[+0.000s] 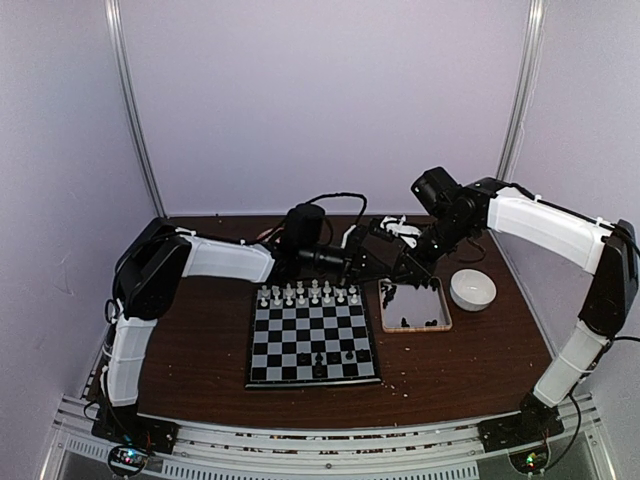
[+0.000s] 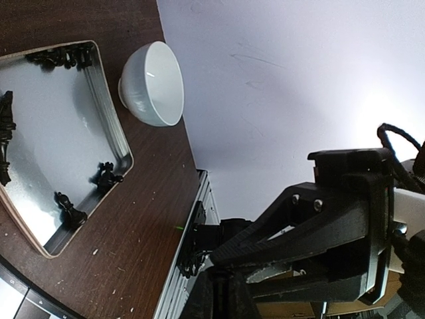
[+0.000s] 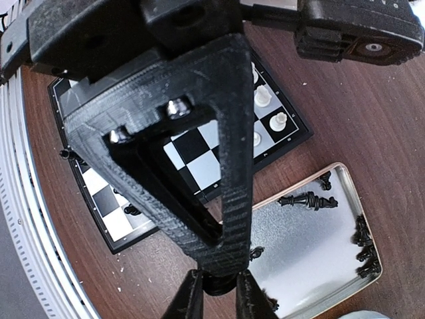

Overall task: Set up the chess pieces on the board
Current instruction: Pass from the right arm to the left, then place the knight at g8.

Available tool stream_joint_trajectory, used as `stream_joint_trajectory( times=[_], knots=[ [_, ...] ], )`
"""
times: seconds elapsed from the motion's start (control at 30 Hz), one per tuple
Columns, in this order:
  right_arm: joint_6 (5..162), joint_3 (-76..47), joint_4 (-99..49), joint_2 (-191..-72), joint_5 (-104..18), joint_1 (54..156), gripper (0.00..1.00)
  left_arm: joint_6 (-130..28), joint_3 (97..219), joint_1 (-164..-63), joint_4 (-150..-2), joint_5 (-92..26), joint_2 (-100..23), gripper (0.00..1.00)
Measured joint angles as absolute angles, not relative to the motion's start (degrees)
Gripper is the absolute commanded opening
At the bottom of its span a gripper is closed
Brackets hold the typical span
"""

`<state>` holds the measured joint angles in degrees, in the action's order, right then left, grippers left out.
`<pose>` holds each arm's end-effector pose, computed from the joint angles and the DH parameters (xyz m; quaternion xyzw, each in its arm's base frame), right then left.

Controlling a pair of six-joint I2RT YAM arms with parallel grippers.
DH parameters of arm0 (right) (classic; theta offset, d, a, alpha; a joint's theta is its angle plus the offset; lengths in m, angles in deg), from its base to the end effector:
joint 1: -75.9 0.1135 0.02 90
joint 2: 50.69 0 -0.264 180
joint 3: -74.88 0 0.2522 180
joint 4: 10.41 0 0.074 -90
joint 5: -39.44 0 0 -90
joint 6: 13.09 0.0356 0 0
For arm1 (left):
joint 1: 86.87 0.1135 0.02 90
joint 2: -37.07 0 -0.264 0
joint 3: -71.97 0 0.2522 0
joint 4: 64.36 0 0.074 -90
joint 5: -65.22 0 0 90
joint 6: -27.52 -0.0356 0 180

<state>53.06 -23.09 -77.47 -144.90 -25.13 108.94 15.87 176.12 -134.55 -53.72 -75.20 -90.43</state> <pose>0.2756 0.1975 0.2985 -0.4968 0.8103 0.2315 0.2074 0.3208 -0.3930 0.2017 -0.0696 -0.7518 0.6544 0.0401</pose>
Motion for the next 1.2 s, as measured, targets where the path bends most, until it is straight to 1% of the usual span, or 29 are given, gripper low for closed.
stream_joint_trajectory(
  times=[0.13,0.2,0.3,0.37,0.5,0.63,0.83,1.0,1.2],
  knots=[
    [52.6,-22.9,-78.3,-143.9,-24.8,108.5,0.33,14.9,175.2,-134.1,-53.0,-75.2,-90.0,0.00],
    [52.4,-22.2,-78.9,-142.0,-23.8,107.7,0.34,12.5,174.0,-133.6,-54.4,-75.2,-88.9,0.00],
    [51.8,-20.8,-79.5,-137.8,-21.5,104.7,0.35,6.1,172.3,-131.8,-61.0,-74.7,-85.7,0.00],
    [51.8,-19.7,-79.1,-135.4,-20.2,102.5,0.35,-0.4,172.1,-130.4,-68.5,-73.3,-82.6,0.00],
    [51.9,-14.6,-75.7,-132.6,-17.5,98.5,0.34,-16.6,173.0,-128.7,-86.7,-66.3,-74.8,0.00],
    [51.9,-8.9,-72.2,-133.7,-15.5,95.9,0.33,-31.6,173.0,-129.2,-103.4,-55.9,-66.2,0.00],
    [51.6,-6.3,-69.3,-134.8,-15.0,95.1,0.33,-46.4,170.1,-133.7,-121.8,-39.2,-58.2,0.00],
    [51.4,-6.3,-67.9,-135.2,-15.0,95.1,0.32,-51.1,166.4,-139.8,-130.5,-30.3,-57.7,0.00],
    [51.1,-6.2,-67.8,-137.2,-15.0,95.1,0.32,-52.5,163.2,-142.3,-134.2,-27.8,-57.7,0.00]
  ],
)
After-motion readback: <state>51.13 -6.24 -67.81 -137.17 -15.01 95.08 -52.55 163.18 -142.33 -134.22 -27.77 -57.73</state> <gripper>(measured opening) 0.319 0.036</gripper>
